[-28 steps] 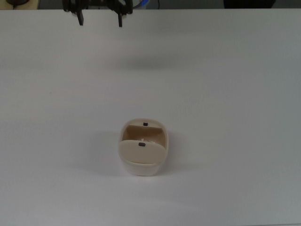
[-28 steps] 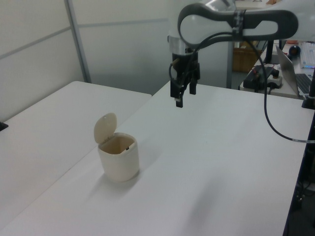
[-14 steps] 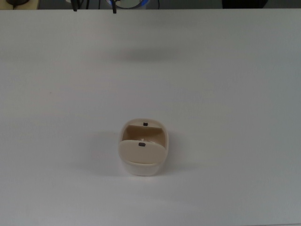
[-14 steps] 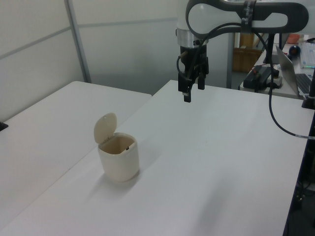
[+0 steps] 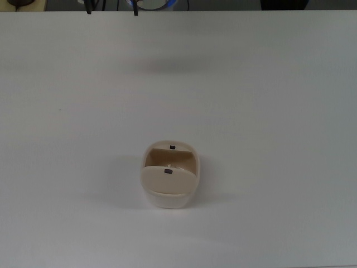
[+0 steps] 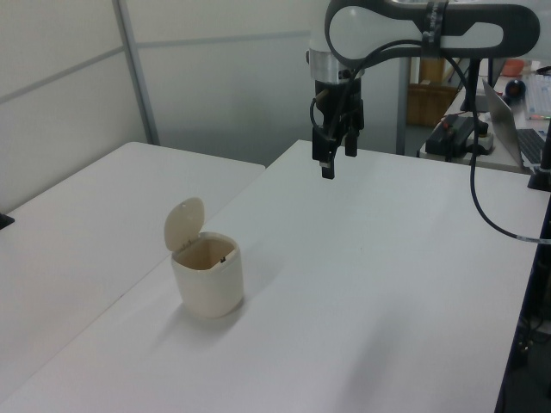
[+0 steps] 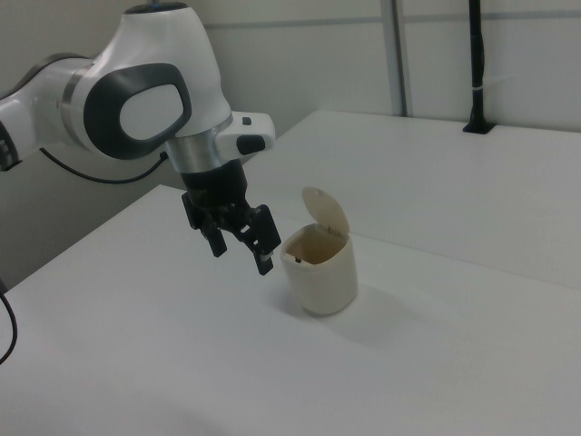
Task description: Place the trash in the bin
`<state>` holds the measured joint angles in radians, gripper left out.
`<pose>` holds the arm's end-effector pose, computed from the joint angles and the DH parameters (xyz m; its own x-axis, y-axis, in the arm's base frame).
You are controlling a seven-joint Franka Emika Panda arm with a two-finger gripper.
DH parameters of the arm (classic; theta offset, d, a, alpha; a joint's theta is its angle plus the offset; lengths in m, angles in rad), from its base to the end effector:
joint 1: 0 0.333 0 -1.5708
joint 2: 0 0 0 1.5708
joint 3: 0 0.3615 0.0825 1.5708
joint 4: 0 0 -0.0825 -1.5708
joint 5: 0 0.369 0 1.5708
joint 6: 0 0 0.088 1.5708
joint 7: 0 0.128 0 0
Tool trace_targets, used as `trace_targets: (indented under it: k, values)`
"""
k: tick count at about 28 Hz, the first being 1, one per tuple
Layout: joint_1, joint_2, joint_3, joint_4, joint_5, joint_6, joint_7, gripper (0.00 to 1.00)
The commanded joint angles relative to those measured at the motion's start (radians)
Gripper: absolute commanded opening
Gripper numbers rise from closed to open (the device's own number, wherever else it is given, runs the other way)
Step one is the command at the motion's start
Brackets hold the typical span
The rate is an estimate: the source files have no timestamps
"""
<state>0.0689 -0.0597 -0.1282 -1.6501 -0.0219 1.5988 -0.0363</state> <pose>0.5193 -0.0359 0.6465 0.9997 -0.0222 0.0074 -0.0223 -0.9996 0.0145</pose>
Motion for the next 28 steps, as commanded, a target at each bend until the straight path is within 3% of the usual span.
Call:
trace_targets:
  k: [1,28]
  values:
    - [0.002,0.008,-0.002,0.013,0.002,0.007,-0.025,1.0]
    - [0.002,0.006,-0.001,0.013,0.002,-0.005,-0.025,1.0]
